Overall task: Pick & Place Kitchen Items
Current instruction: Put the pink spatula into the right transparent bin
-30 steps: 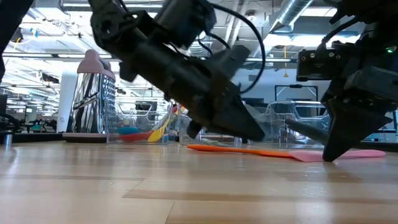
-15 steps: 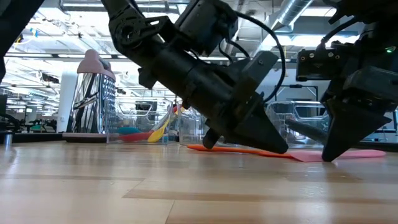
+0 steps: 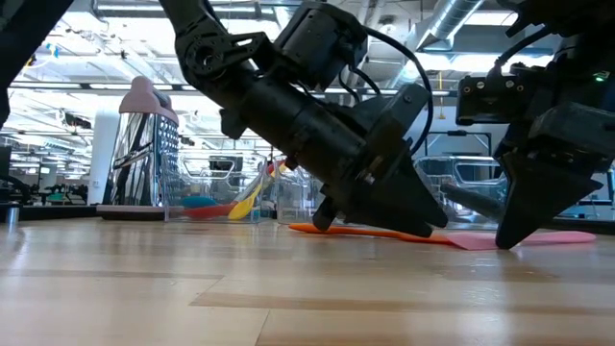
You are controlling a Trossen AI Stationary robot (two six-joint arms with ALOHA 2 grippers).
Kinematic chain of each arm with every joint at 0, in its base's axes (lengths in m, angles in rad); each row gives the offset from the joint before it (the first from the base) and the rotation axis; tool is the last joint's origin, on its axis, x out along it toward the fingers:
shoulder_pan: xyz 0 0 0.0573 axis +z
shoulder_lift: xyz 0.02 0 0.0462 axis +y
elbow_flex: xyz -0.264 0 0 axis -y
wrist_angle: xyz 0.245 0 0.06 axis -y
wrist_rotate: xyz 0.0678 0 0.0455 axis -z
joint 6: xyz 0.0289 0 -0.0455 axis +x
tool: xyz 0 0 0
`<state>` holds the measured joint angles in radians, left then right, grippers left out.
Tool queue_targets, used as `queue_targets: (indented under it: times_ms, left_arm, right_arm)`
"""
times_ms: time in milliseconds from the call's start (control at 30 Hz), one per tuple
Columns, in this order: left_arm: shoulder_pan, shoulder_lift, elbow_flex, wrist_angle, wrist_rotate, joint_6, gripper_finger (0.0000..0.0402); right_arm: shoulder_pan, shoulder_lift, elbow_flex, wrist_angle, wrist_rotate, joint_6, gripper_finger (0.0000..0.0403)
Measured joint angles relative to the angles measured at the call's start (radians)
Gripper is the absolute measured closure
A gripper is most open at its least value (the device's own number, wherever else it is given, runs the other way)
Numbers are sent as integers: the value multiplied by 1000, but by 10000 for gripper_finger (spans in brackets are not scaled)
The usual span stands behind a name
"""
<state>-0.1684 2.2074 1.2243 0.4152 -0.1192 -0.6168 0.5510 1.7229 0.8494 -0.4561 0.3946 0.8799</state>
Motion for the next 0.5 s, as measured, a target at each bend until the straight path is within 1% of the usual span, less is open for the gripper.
queue_targets:
  times_ms: [100,233,400,500]
  left_arm:
    - [1,0,0,2,0,-2,290]
    - [1,0,0,6,0,-2,277]
    - [1,0,0,8,1,-46,280]
    - [4,5,2,16,28,-52,286]
  right_arm:
    - [0,0,0,0,0,0,403]
    - [0,-1,0,1,0,0,403]
    - [0,-1,0,1,0,0,403]
    - [0,-1,0,1,0,0,403]
